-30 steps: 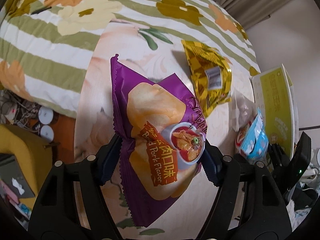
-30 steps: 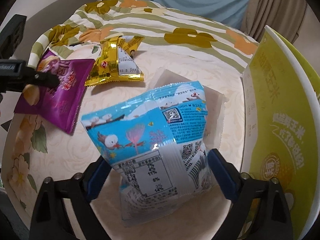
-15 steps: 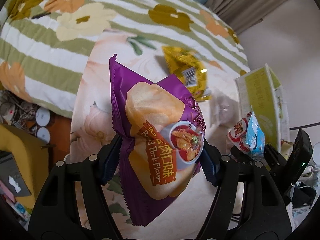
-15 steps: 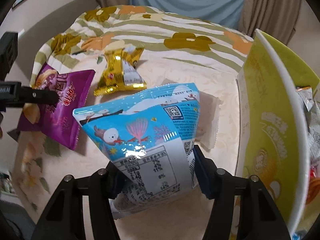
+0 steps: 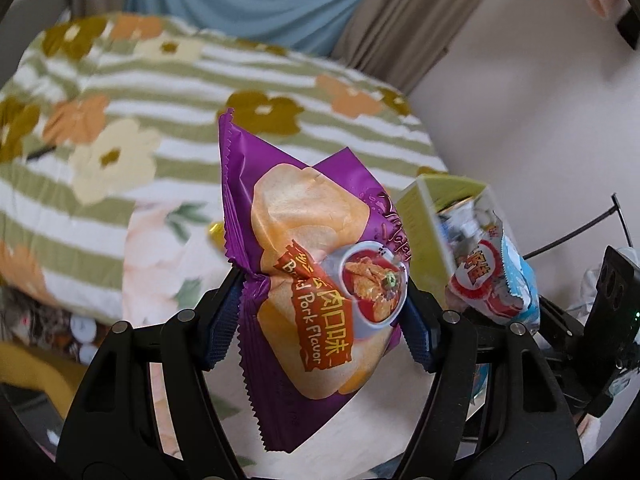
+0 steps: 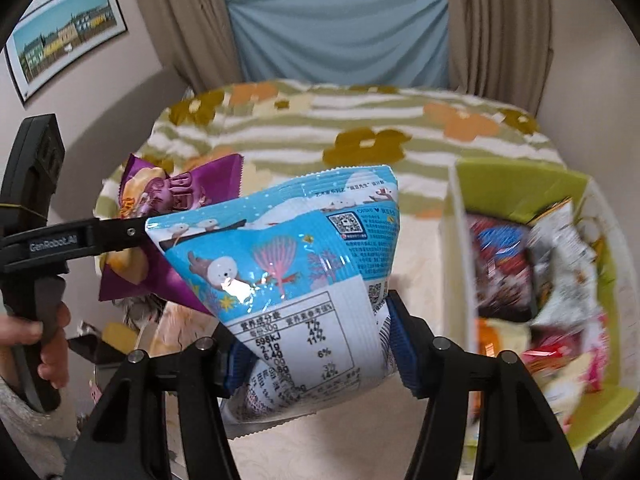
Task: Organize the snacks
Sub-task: 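Carry the purple bag with the left tool while the right tool carries the penguin bag to the box, then release the purple bag into the box while the right tool releases the penguin bag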
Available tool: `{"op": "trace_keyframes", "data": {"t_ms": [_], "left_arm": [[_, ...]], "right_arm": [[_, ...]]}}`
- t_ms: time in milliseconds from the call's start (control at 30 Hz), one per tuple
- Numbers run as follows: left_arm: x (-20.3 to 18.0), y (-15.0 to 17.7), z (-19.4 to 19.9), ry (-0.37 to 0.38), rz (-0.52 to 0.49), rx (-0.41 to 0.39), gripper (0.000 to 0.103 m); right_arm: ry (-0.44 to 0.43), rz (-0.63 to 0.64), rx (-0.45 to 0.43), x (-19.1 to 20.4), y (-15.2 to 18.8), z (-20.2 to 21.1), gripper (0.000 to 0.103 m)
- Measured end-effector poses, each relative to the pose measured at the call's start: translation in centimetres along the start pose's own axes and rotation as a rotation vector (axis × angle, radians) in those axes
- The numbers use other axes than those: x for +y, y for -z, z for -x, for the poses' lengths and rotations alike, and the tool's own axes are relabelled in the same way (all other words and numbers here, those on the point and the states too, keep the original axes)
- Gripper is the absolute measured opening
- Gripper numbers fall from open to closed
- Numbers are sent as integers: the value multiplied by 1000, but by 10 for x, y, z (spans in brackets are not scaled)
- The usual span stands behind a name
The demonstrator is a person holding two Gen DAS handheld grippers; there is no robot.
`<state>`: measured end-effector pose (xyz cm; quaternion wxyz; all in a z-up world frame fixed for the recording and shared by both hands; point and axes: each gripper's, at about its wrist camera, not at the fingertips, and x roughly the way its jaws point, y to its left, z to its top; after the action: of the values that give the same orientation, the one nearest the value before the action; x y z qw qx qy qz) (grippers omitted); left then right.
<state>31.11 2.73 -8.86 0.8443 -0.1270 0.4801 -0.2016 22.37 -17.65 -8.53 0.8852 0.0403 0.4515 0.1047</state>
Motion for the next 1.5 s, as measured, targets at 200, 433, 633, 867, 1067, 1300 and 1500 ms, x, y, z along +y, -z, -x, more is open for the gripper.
{"op": "trace_keyframes", "data": {"t_ms": [200,433,633,867,1067,1300,1500], "left_arm": [[-70,-16,-6,9,-44,-55,67],[-156,-20,-49,40,-84,-57,67],[-216,-21,-109,61,-77,-17,67],[-251,-22,-178,47,-39,54,82],[-252,-11,-189,-98,-63,79,99],[-243,1,-158,-165,-78,43,99],[-236,9,-144,-204,-75,15,99]], "right_arm": [[12,-4,-37,-44,-14,30,56],[16,-29,-65,-122,-19,59,56],[35,-63,-65,-193,-19,72,56],[29,-66,-19,-247,-18,67,56],[3,-90,-11,-267,-15,61,56],[-21,-105,-13,-281,-19,59,56],[-31,-94,8,-280,-33,45,56]]}}
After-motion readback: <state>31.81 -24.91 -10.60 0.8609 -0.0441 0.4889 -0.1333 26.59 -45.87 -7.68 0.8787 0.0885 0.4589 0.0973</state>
